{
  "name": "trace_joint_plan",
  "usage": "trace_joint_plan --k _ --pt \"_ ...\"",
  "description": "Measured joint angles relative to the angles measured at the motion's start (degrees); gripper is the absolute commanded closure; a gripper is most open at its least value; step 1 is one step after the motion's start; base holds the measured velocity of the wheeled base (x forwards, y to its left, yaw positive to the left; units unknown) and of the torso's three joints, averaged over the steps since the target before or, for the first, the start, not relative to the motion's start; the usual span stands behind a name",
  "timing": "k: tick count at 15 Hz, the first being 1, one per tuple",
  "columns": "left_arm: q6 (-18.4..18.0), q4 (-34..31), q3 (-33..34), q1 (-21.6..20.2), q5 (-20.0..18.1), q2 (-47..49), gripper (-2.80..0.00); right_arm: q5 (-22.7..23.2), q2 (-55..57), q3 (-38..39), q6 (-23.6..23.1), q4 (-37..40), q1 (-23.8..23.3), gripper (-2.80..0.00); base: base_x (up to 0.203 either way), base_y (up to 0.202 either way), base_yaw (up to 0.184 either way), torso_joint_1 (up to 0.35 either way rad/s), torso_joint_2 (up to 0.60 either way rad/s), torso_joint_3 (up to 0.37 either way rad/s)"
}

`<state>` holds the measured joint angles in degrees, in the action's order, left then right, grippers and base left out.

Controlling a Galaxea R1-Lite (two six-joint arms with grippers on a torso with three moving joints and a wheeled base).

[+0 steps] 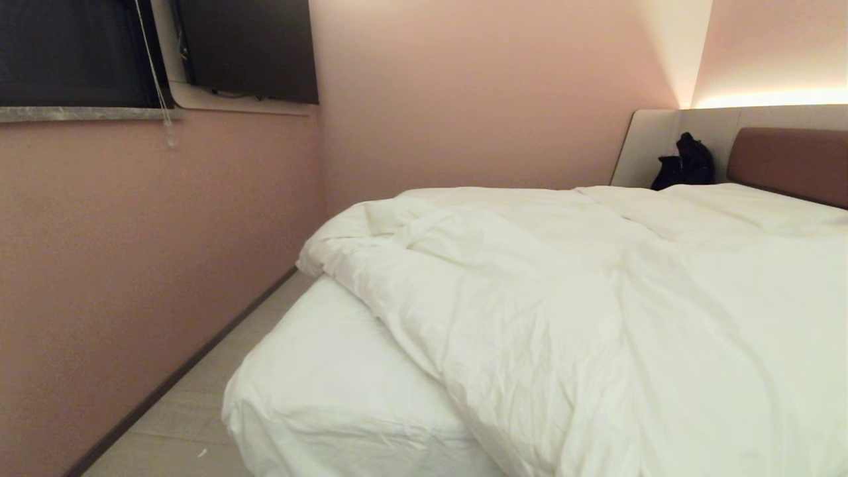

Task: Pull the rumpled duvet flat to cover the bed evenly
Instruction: Hold the folded corner of the quilt

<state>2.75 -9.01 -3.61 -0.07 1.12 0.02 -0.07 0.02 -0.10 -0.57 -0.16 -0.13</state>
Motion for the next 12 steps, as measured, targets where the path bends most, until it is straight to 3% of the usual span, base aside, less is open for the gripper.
trace_joint_plan --k 5,12 --pt "-0.1 0.0 0.0 0.0 0.0 0.0 0.00 0.0 0.0 0.0 0.5 0.0 0.1 0.00 0.000 -0.167 0.000 0.002 0.00 0.004" --pt "-0.1 0.0 0.0 0.0 0.0 0.0 0.00 0.0 0.0 0.0 0.5 0.0 0.0 0.00 0.000 0.000 0.000 0.000 0.00 0.000"
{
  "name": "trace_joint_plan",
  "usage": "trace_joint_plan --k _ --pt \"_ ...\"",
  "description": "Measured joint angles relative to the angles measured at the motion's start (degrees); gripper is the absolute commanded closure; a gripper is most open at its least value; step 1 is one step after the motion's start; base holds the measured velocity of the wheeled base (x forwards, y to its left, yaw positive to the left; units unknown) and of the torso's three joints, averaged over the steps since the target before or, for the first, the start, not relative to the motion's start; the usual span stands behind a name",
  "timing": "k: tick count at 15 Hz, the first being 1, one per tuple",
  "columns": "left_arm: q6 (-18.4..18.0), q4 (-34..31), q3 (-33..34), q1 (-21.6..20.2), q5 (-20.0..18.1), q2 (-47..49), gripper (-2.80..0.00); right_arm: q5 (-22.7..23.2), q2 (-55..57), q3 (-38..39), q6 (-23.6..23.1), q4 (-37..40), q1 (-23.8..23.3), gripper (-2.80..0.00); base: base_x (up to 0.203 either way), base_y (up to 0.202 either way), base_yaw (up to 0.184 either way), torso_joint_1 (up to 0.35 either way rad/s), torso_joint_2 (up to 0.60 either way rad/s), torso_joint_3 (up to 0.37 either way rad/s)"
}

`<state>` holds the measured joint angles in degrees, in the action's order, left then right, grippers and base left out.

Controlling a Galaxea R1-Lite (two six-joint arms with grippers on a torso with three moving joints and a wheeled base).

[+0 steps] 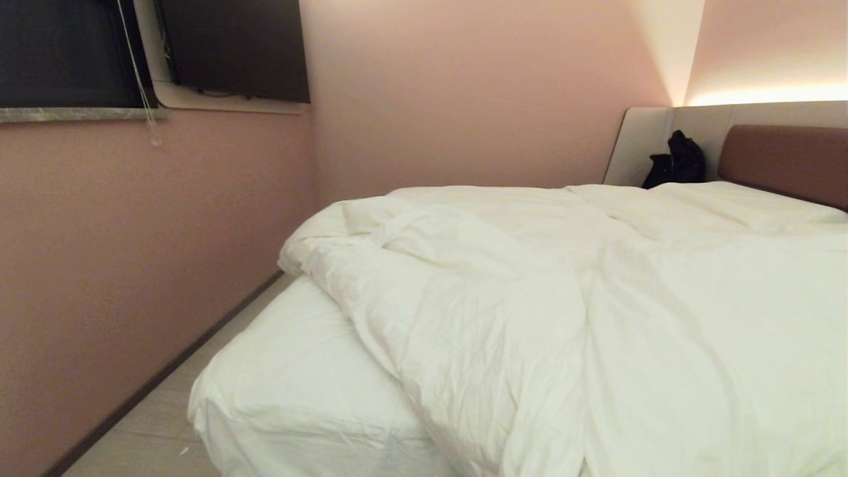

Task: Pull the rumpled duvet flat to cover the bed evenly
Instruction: Hold the folded corner of the quilt

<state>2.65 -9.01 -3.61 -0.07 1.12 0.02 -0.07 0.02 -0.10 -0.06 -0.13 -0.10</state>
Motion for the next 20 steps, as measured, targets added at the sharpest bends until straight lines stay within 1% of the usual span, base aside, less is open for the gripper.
trace_joint_plan --k 9,12,13,15,17,20 --pt "-0.4 0.1 -0.2 0.0 0.3 0.0 0.00 0.0 0.0 0.0 0.0 0.0 0.0 0.00 0.000 0.000 0.000 0.000 0.00 0.000" --pt "-0.4 0.5 -1.5 0.0 -0.2 0.0 0.00 0.0 0.0 0.0 0.0 0.0 0.0 0.00 0.000 0.000 0.000 0.000 0.00 0.000" --pt "-0.3 0.1 -2.6 0.0 -1.0 0.5 0.00 0.0 0.0 0.0 0.0 0.0 0.0 0.00 0.000 0.000 0.000 0.000 0.00 0.000" --pt "1.0 0.1 -9.1 0.0 -2.7 3.7 0.00 0.0 0.0 0.0 0.0 0.0 0.0 0.00 0.000 0.000 0.000 0.000 0.00 0.000" --pt "3.8 0.1 -16.2 0.0 -5.0 11.2 0.00 0.0 0.0 0.0 0.0 0.0 0.0 0.00 0.000 0.000 0.000 0.000 0.00 0.000" --pt "10.0 0.8 -27.7 0.1 -11.5 27.3 0.00 0.0 0.0 0.0 0.0 0.0 0.0 0.00 0.000 0.000 0.000 0.000 0.00 0.000"
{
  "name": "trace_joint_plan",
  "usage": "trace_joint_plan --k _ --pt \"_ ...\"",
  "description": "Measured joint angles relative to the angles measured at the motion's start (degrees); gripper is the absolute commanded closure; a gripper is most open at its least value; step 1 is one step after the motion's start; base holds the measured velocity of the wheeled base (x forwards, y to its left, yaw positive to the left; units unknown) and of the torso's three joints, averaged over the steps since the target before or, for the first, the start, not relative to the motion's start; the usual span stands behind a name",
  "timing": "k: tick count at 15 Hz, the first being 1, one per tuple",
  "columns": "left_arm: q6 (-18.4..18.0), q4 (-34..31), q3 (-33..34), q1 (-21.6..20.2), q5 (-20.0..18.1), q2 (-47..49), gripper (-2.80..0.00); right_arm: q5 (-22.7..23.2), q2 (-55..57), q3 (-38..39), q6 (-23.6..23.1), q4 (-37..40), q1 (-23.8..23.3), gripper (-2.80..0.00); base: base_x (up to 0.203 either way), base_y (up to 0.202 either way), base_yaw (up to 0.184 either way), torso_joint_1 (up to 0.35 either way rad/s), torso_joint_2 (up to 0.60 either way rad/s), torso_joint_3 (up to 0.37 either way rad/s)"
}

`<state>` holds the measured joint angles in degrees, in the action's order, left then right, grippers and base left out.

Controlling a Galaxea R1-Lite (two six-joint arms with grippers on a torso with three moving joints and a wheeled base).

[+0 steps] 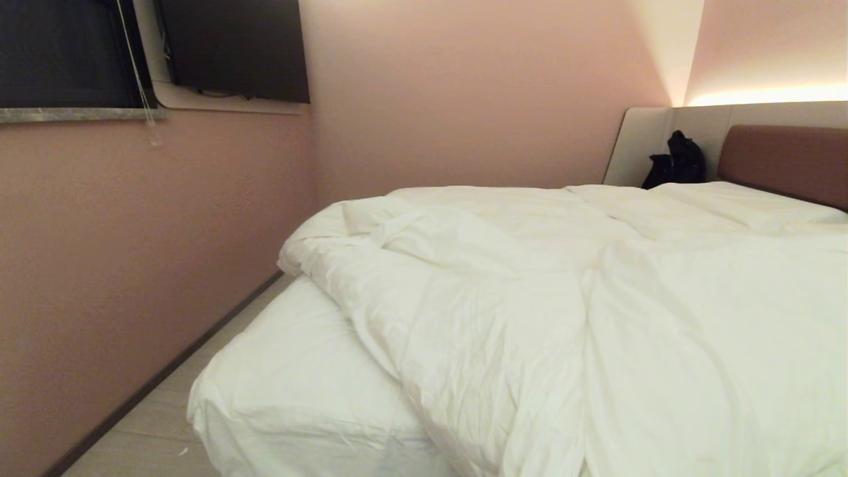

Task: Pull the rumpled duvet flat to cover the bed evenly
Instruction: Hold the folded corner of the quilt

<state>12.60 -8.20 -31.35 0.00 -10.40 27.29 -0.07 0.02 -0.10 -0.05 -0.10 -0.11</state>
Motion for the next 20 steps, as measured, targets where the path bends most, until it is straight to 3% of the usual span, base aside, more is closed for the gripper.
trace_joint_plan --k 5,11,17,20 --pt "10.3 0.4 -18.6 0.2 -12.6 29.7 0.00 0.0 0.0 0.0 0.0 0.0 0.0 0.00 0.000 0.000 0.000 0.000 0.00 0.000" --pt "15.1 0.5 -37.6 3.0 -17.3 64.5 0.00 0.0 0.0 0.0 0.0 0.0 0.0 0.00 0.000 0.000 0.000 0.000 0.00 0.000" --pt "13.8 0.5 -51.7 12.6 -17.7 85.4 0.00 0.0 0.0 0.0 0.0 0.0 0.0 0.00 0.000 0.000 0.000 0.000 0.00 0.000" --pt "6.9 0.5 -54.3 17.1 -17.2 90.6 0.00 0.0 0.0 0.0 0.0 0.0 0.0 0.00 0.000 0.000 0.000 0.000 0.00 0.000"
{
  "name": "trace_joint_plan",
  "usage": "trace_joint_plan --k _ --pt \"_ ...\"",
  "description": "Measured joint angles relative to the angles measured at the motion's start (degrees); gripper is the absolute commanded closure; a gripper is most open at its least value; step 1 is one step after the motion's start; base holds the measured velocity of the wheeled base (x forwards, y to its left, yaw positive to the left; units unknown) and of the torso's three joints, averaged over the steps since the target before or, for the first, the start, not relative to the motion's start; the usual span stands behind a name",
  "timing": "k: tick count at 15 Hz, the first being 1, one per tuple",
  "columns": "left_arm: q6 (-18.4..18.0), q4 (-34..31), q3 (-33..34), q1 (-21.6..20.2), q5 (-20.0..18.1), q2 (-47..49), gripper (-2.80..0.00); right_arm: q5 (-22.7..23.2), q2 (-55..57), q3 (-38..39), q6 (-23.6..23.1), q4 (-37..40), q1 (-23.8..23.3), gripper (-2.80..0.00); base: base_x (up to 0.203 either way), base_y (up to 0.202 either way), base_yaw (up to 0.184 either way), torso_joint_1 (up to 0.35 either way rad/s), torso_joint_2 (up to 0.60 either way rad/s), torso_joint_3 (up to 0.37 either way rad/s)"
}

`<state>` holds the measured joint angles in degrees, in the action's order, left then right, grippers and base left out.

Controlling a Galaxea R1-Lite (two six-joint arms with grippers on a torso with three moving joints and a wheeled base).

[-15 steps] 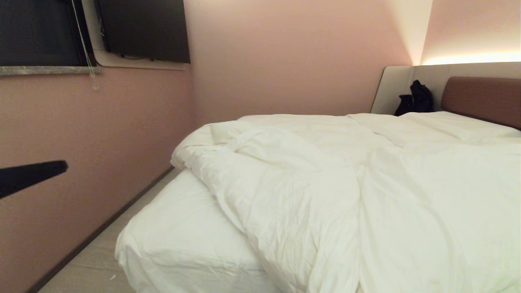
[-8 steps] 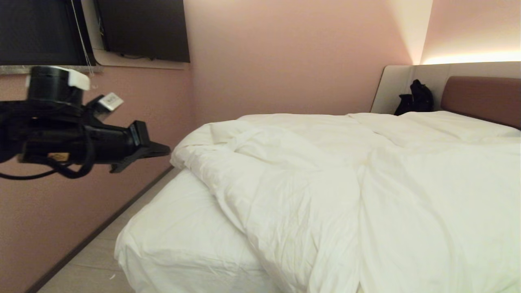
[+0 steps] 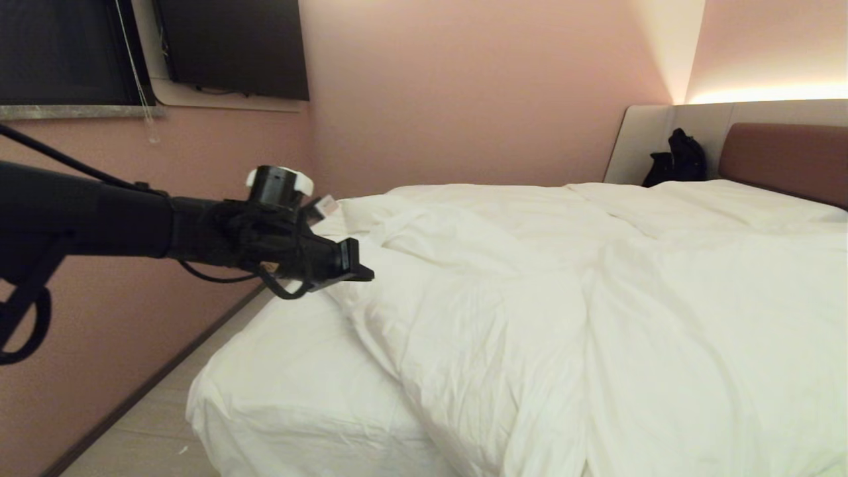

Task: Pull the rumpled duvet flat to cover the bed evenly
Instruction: Hold the folded corner of the quilt

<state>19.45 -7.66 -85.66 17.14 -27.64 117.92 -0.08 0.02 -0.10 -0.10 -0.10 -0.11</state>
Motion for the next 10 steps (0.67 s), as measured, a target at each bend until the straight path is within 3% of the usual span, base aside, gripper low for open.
trace_joint_plan --k 2,5,10 --pt "-5.6 0.1 -1.6 2.5 0.1 2.8 0.00 0.0 0.0 0.0 0.0 0.0 0.0 0.00 0.000 0.000 0.000 0.000 0.00 0.000" --pt "-9.0 0.2 -3.8 3.5 0.1 5.8 0.00 0.0 0.0 0.0 0.0 0.0 0.0 0.00 0.000 0.000 0.000 0.000 0.00 0.000" --pt "-24.4 0.4 -5.1 4.5 -0.5 9.9 0.00 0.0 0.0 0.0 0.0 0.0 0.0 0.00 0.000 0.000 0.000 0.000 0.00 0.000"
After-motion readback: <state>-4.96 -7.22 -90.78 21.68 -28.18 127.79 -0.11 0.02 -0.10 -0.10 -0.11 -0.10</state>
